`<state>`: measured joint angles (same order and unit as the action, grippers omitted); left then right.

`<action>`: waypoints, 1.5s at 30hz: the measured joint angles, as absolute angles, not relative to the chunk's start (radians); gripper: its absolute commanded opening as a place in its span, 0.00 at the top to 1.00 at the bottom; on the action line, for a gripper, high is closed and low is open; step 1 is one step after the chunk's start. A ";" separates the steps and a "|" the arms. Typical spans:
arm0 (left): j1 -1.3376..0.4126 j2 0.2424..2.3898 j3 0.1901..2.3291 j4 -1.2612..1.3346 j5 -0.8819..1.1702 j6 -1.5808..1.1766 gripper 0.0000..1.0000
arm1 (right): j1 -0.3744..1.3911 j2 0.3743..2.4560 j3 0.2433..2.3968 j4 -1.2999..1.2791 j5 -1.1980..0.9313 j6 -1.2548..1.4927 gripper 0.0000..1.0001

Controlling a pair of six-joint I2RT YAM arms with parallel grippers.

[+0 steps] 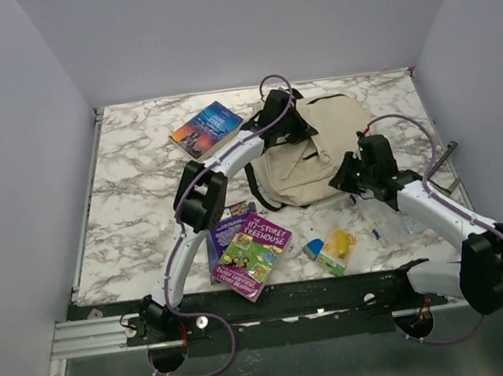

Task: Pack the student bag
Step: Unzip the student bag at the center of the board.

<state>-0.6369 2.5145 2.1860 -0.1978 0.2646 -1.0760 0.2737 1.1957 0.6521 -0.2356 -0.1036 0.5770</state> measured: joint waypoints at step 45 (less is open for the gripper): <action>-0.682 2.429 2.023 -0.094 0.252 -0.988 1.00 | 0.360 1.794 1.175 -0.382 0.277 0.993 1.00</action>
